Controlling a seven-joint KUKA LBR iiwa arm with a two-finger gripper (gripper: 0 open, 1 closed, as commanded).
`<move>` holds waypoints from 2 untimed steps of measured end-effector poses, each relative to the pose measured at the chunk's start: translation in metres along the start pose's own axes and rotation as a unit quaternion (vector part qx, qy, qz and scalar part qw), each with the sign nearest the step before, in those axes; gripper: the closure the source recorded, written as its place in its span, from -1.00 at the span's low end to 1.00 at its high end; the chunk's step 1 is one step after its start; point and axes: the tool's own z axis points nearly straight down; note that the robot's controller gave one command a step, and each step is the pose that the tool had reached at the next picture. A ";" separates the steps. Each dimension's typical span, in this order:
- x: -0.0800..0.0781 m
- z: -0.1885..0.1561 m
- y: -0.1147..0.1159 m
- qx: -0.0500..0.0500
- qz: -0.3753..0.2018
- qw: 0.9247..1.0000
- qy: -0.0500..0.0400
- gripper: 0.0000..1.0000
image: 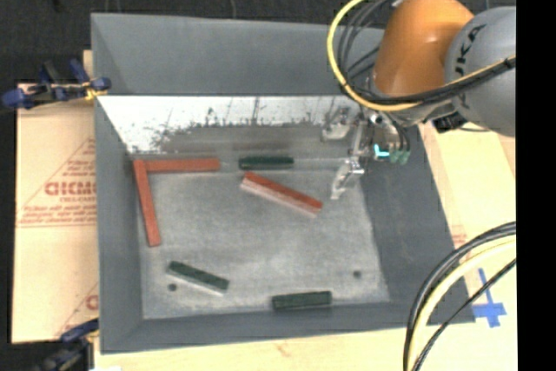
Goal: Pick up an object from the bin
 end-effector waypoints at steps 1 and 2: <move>-0.002 -0.005 0.000 0.001 0.000 1.000 -0.004 -1.00; 0.021 0.085 0.002 -0.005 0.095 0.995 -0.003 1.00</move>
Offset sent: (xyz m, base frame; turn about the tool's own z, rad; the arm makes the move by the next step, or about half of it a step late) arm -0.0301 -0.0007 -0.1035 0.1945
